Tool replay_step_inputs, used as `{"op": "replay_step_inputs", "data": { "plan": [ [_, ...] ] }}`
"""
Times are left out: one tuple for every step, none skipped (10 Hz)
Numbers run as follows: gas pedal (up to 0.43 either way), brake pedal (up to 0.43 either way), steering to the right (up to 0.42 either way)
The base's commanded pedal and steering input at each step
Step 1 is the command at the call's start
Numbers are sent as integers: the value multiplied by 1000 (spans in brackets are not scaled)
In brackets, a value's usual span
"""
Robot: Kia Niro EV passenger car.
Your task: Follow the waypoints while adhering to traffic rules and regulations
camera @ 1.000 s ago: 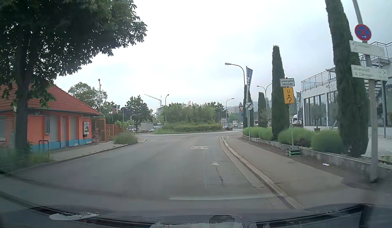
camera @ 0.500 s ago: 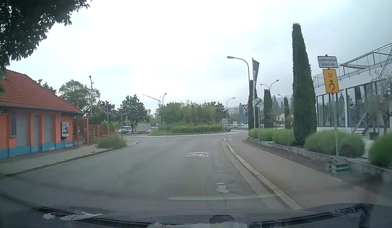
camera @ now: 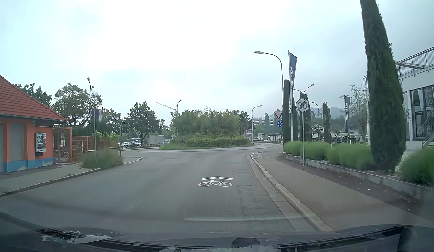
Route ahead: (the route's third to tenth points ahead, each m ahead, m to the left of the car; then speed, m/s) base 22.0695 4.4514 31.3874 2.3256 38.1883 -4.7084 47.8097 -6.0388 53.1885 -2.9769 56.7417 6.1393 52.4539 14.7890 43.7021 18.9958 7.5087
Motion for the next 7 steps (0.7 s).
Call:
{"op": "replay_step_inputs", "data": {
  "plan": [
    [0,6,0],
    [0,37,0],
    [0,61,0],
    [0,85,1],
    [0,104,0],
    [0,134,1],
    [0,159,1]
  ]
}}
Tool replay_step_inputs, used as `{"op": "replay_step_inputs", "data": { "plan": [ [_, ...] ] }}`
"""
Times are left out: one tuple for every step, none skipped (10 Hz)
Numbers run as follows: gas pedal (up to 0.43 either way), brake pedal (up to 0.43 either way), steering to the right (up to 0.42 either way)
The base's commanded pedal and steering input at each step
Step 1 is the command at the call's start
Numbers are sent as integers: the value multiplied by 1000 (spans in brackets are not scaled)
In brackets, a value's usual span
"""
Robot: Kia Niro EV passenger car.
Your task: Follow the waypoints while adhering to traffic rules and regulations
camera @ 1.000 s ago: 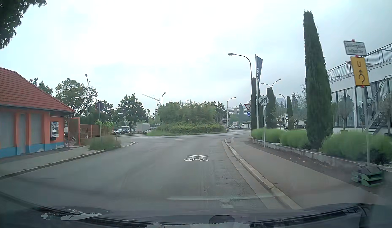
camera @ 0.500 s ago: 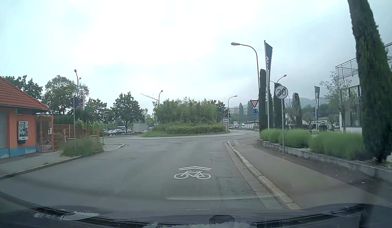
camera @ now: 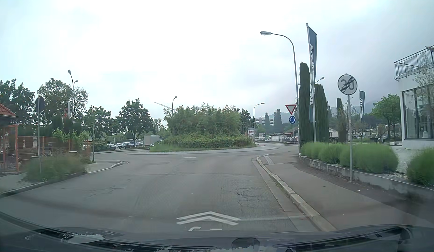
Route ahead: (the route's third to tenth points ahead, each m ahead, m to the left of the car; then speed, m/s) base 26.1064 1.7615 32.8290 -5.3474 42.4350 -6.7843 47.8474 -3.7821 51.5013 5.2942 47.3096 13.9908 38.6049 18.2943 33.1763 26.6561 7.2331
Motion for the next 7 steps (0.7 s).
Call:
{"op": "replay_step_inputs", "data": {
  "plan": [
    [0,171,1],
    [0,177,1],
    [0,171,0],
    [0,159,1],
    [0,128,1],
    [0,116,1],
    [0,110,2]
  ]
}}
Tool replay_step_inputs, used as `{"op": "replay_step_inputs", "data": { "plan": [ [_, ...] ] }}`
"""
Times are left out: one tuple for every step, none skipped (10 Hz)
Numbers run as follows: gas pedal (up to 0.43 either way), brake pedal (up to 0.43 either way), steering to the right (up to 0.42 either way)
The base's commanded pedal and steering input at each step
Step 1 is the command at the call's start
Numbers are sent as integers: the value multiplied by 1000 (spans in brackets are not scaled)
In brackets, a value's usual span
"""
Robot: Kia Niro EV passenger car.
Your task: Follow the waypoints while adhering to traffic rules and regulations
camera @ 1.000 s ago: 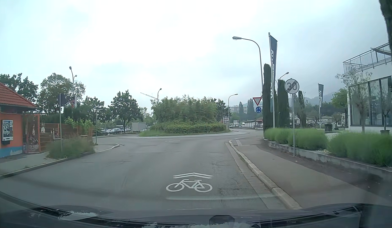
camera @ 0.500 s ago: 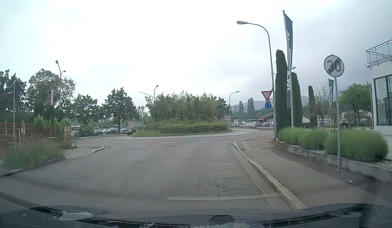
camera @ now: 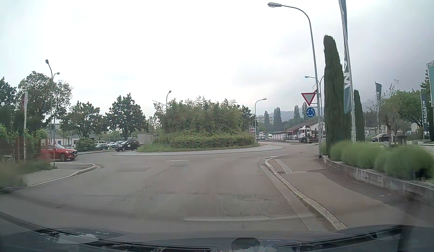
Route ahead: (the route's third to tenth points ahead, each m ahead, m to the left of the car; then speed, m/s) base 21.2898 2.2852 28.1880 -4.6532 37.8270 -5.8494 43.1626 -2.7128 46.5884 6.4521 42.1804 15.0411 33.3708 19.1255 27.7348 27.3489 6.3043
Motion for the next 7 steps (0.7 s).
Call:
{"op": "replay_step_inputs", "data": {
  "plan": [
    [0,122,2],
    [0,140,2],
    [0,140,2],
    [0,140,4],
    [0,140,4],
    [0,146,4],
    [0,146,4]
  ]
}}
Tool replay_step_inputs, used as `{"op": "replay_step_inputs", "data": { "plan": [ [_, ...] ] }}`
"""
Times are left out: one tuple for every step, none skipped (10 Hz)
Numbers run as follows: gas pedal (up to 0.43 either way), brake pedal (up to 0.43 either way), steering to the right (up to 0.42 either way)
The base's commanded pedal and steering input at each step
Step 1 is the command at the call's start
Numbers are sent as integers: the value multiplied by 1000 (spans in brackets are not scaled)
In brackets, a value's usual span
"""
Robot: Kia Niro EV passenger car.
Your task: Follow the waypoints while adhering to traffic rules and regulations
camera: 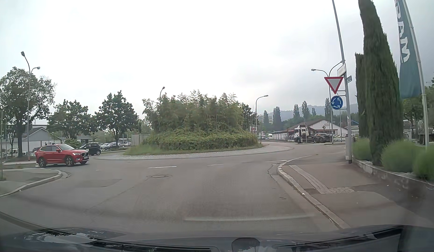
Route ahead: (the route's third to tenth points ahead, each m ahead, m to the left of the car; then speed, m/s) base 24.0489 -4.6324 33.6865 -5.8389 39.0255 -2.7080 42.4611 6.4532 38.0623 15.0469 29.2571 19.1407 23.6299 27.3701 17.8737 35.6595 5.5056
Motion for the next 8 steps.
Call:
{"op": "replay_step_inputs", "data": {
  "plan": [
    [0,146,5],
    [0,152,5],
    [0,146,4],
    [0,146,6],
    [0,152,16],
    [0,146,25],
    [0,140,23],
    [0,140,12]
  ]
}}
